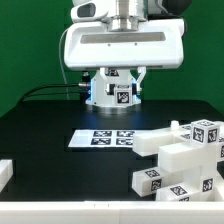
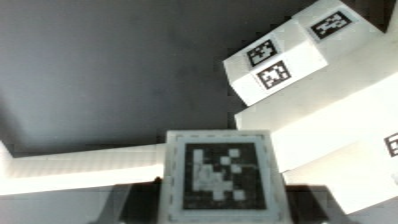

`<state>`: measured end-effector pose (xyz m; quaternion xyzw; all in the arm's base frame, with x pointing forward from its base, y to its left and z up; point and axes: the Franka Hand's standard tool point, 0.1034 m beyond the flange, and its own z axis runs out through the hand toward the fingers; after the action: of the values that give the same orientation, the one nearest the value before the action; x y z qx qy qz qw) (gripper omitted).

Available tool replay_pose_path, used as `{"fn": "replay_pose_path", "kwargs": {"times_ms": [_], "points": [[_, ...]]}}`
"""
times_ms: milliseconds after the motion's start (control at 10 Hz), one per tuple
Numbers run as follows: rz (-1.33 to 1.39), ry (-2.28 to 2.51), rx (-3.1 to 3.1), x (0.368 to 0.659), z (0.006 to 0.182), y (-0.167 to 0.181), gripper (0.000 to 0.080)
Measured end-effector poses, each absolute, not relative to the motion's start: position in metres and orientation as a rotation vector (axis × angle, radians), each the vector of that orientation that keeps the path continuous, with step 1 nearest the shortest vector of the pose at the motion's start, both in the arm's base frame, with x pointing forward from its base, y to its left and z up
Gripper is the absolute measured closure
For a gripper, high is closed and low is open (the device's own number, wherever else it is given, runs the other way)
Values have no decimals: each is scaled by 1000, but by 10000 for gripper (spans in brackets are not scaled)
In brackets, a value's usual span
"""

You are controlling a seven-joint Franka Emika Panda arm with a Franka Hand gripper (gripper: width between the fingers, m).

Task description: Assemble chair

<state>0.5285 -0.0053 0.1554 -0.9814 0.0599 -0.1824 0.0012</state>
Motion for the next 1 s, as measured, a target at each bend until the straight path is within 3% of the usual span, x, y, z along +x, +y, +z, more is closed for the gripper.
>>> {"fn": "replay_pose_path", "kwargs": {"times_ms": [400, 1000], "points": [[-648, 24, -3068, 542, 157, 38, 517], [-706, -91, -3063, 546, 150, 62, 517]]}}
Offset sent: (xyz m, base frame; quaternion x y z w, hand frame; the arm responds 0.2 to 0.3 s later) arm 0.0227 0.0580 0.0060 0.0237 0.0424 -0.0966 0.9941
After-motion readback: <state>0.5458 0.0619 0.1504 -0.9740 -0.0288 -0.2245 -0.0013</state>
